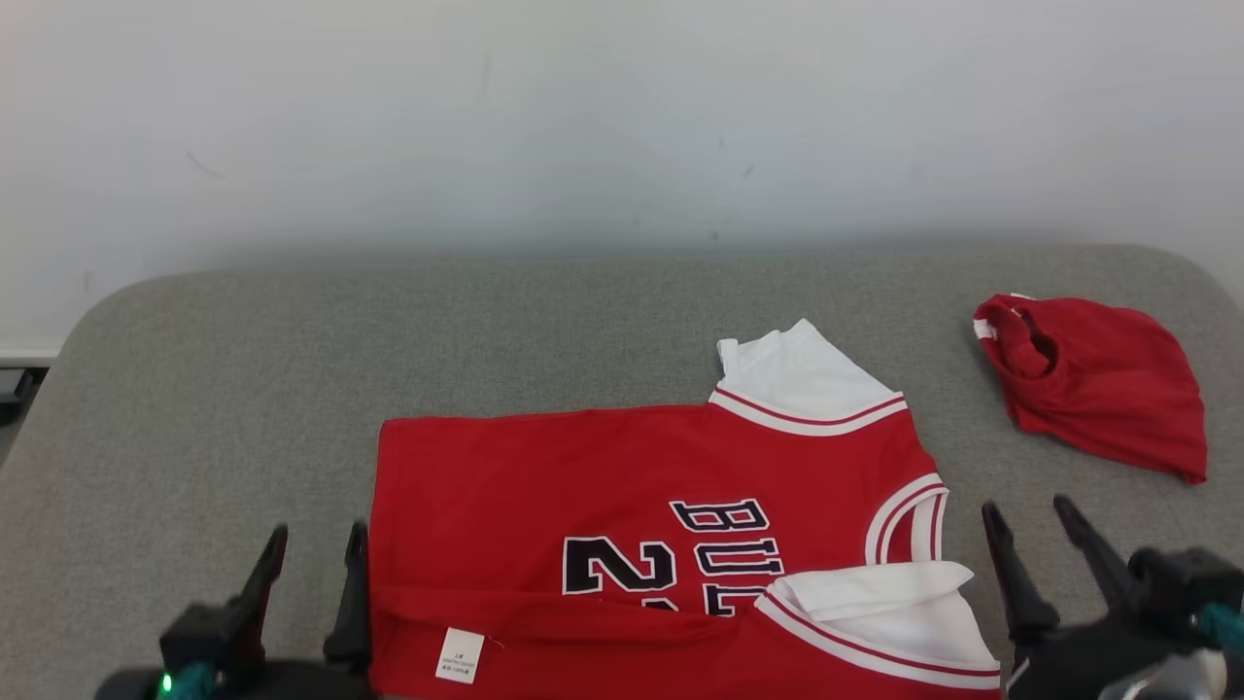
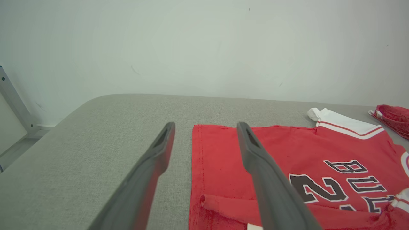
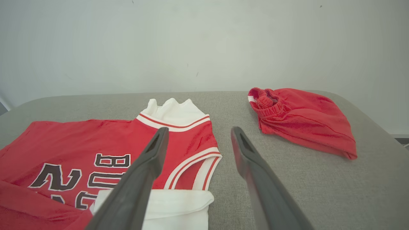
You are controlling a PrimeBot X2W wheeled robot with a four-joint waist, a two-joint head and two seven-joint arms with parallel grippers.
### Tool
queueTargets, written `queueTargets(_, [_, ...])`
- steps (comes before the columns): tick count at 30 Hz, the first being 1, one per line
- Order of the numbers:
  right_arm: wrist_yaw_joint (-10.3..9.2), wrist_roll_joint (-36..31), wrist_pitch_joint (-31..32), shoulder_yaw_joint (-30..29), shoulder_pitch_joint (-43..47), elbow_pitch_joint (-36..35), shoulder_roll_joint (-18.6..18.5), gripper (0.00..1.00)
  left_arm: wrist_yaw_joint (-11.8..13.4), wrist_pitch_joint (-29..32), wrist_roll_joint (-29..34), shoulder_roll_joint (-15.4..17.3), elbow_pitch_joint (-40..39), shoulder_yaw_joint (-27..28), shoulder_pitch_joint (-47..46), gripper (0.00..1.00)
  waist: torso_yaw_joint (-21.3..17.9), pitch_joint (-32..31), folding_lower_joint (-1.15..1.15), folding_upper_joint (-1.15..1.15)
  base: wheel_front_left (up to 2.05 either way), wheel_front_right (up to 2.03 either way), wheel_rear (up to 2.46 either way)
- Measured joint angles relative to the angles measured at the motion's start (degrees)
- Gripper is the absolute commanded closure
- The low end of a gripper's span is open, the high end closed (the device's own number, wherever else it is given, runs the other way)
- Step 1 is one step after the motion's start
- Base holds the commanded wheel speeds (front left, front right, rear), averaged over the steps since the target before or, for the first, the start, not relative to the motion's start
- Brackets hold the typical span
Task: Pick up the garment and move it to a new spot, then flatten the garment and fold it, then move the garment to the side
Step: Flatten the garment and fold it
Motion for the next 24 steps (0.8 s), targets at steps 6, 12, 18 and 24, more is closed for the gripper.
queueTargets(6, [1.67,-0.21,3.81,1.11,-9.28,3.49,-1.2,0.0,-3.04,3.78,-1.07,0.86,3.08,-0.66,-8.01,0.0,0.59,1.85,0.0,0.0,0.0,0.0,0.0])
queueTargets(12, [3.56,-0.19,9.24,2.93,-20.02,10.4,-1.38,0.0,-6.9,8.75,-3.35,0.88,9.46,-1.77,-15.23,0.0,1.1,4.81,0.01,0.0,0.0,0.0,0.0])
queueTargets(18, [5.26,-0.54,14.17,4.91,-30.25,17.92,-1.56,0.0,-9.43,12.3,-4.09,-0.34,15.64,-2.42,-23.18,0.0,2.02,8.34,0.02,0.01,0.0,0.0,0.0])
queueTargets(24, [6.56,-2.08,18.23,6.79,-38.57,24.08,-1.27,0.0,-10.45,14.75,-4.1,-1.12,21.05,-3.35,-29.46,0.0,3.34,12.02,0.02,0.01,0.0,0.0,0.0])
